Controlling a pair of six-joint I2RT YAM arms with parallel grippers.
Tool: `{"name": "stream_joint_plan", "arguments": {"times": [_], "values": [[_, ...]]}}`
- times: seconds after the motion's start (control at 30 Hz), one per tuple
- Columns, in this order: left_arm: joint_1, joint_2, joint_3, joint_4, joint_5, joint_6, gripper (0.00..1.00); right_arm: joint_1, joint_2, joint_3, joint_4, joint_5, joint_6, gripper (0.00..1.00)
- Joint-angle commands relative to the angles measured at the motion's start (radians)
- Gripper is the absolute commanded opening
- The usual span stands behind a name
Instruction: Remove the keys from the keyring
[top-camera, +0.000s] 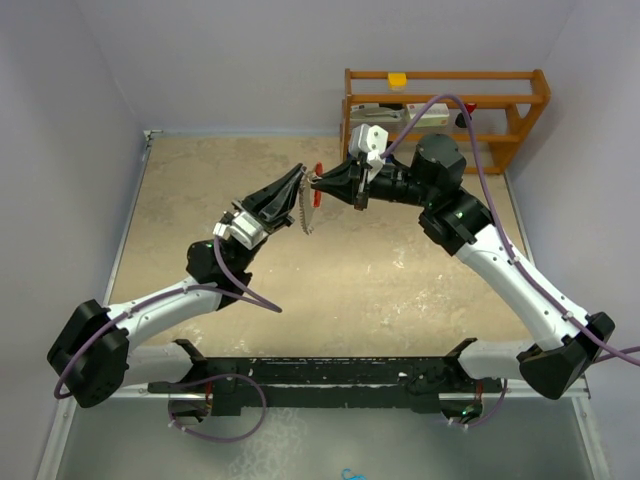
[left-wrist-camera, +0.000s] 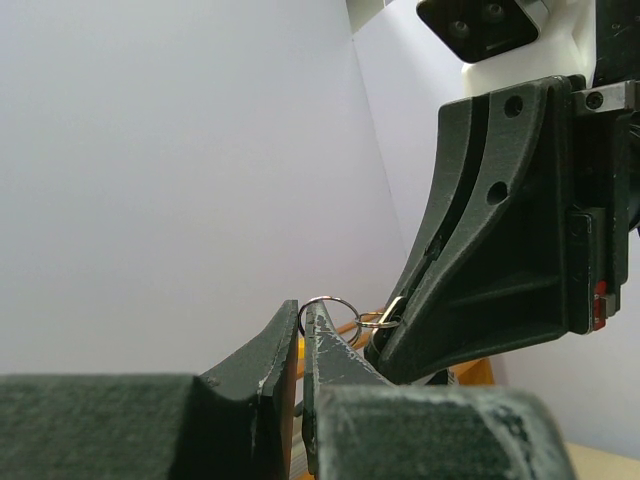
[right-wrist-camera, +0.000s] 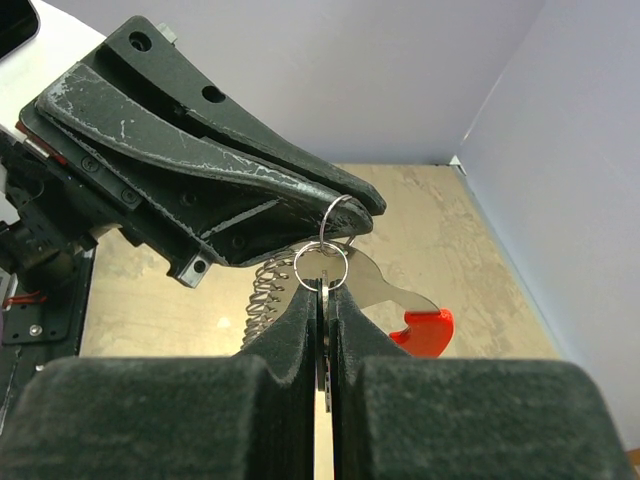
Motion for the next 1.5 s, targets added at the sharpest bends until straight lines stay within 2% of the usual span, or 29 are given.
{"name": "stream_joint_plan", "arguments": {"times": [0.0, 0.97, 1.47], "values": [[0.000, -0.023, -0.015, 0.117, -0.028, -0.019, 0.00, 0.003, -0.037, -0.003, 0.058, 0.005, -0.004, 0.00], [0.001, -0.005, -0.016, 0.335, -0.045, -0.102, 0.00, 0.003, -0.014, -0.048, 0.143, -0.065, 0.052, 0.00], [0.000, -0.013, 0.031, 0.339, -0.016, -0.155, 0.00, 0.003, 0.028, -0.069, 0.199, -0.104, 0.097, 0.00]]}}
